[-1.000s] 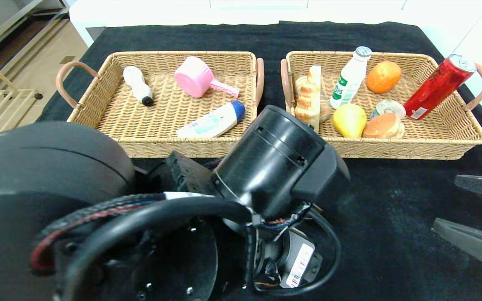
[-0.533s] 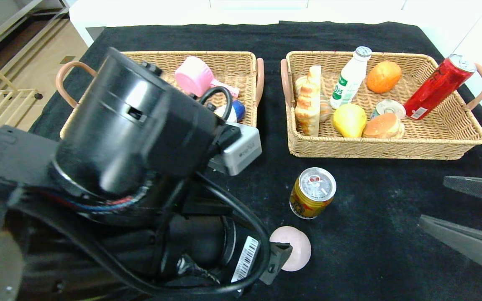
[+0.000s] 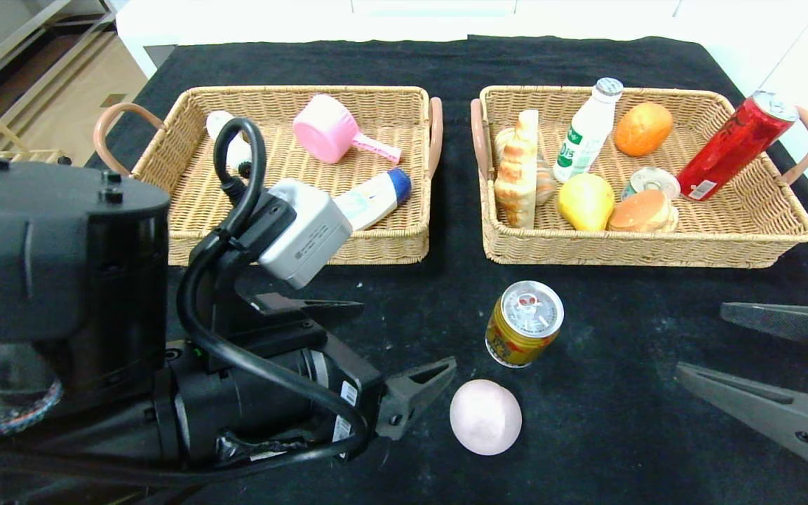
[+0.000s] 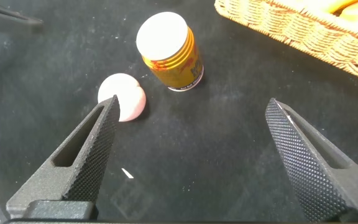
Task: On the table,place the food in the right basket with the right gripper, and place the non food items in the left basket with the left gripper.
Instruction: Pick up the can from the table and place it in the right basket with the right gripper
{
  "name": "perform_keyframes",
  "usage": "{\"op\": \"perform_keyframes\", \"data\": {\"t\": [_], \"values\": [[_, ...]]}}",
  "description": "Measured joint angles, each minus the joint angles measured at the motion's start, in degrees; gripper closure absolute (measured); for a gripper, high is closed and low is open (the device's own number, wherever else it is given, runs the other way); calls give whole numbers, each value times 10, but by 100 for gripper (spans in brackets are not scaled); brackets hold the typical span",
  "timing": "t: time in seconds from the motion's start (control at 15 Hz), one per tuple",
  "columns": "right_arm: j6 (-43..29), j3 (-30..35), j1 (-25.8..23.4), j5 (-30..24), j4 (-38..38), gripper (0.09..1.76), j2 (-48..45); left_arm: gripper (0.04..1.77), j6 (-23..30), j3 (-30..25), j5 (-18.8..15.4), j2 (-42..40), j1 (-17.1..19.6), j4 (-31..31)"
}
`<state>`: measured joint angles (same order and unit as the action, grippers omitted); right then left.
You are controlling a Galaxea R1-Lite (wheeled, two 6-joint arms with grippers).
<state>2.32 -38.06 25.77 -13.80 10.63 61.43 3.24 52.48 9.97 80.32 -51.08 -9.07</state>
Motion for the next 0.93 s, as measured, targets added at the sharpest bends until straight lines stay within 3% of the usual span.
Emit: {"op": "perform_keyframes", "data": {"t": [0.33,0.67,0.73,0.93], "values": [[0,2,0,0,0,14,13,11,-32,-100,-27,-44,36,-82],[-1,0,2,0,-3,14,24,10,-52,-115,-31,-73,50,-80],[0,-7,2,7,-8,14,28,10,-52,-115,-31,-76,51,-80],[-3,-54,35,97,-61,14,45,10,-55,-115,-32,-80,59,-80]]}}
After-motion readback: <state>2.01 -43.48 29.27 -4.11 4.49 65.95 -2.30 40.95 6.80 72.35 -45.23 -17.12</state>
